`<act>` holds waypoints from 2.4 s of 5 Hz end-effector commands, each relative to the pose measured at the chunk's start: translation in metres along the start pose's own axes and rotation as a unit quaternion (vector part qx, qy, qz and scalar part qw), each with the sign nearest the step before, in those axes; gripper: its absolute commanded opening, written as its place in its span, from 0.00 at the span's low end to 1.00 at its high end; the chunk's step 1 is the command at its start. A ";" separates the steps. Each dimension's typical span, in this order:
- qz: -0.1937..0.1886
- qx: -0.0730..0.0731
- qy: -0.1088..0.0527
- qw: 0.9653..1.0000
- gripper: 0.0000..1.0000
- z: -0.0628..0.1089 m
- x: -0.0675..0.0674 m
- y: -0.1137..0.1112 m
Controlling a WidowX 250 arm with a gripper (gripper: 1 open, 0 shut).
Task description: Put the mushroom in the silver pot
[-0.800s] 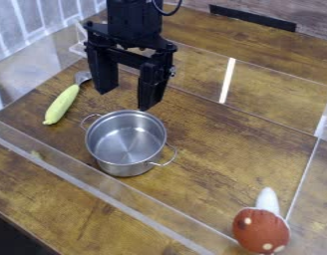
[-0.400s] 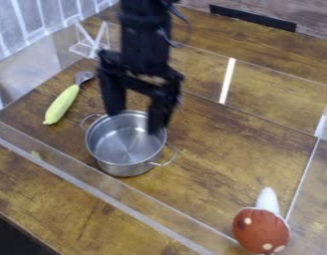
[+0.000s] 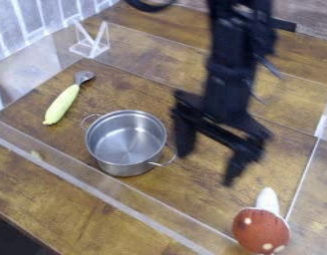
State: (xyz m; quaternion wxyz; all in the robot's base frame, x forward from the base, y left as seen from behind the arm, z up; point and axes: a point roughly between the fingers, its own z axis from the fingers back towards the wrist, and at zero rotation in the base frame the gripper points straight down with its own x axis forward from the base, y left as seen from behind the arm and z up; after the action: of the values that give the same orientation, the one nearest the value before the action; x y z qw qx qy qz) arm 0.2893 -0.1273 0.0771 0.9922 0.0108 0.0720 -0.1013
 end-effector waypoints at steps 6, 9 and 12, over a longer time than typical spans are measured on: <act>0.013 0.004 -0.005 1.000 1.00 -0.039 0.027 -0.014; 0.013 -0.003 -0.018 1.000 1.00 -0.028 0.041 -0.021; -0.037 -0.007 -0.023 0.999 1.00 -0.022 0.048 -0.026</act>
State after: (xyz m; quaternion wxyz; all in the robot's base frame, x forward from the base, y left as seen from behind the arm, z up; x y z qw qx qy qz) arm 0.3204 -0.1519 0.0266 0.9876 0.0130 0.0865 -0.1307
